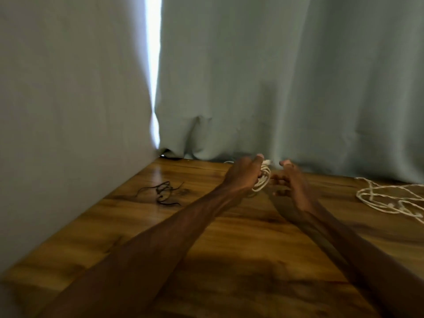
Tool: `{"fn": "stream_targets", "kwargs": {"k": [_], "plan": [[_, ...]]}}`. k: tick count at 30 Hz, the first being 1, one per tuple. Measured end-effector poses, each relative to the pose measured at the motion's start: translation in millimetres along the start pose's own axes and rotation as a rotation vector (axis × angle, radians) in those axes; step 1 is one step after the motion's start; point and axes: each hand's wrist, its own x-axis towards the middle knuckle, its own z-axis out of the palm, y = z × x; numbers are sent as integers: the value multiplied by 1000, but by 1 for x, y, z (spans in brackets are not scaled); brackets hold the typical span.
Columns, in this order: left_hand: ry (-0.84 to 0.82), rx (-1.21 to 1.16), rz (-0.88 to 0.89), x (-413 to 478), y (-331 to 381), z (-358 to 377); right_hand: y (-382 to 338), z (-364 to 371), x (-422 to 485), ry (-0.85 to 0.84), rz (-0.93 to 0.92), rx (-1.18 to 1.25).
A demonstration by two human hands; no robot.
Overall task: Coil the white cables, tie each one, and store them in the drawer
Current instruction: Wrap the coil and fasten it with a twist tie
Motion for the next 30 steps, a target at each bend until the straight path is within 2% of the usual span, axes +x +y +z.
{"fn": "stream_targets", "kwargs": {"k": [5,8,10,15,18,24,26,28,30], "plan": [[194,-61,-35,17,-23,-100,12,61,-14,-223,-64,-253],[279,-153,-53,21,-27,-155,4,104,-28,-327,-94,-262],[316,-155,-41,23,-35,-183,-2,134,-39,-414,-174,-335],[364,-206,-49,28,-63,-216,2,185,-49,-657,-499,-720],[368,-228,-61,29,-70,-218,6,189,-42,-654,-578,-765],[318,-203,-84,28,-74,-210,7,172,-34,-706,-583,-783],[310,-180,-90,25,-72,-208,3,167,-35,-687,-587,-712],[305,-156,-84,22,-72,-205,-3,162,-38,-685,-461,-595],[299,-163,-83,18,-72,-203,-9,156,-36,-744,-212,-386]]}}
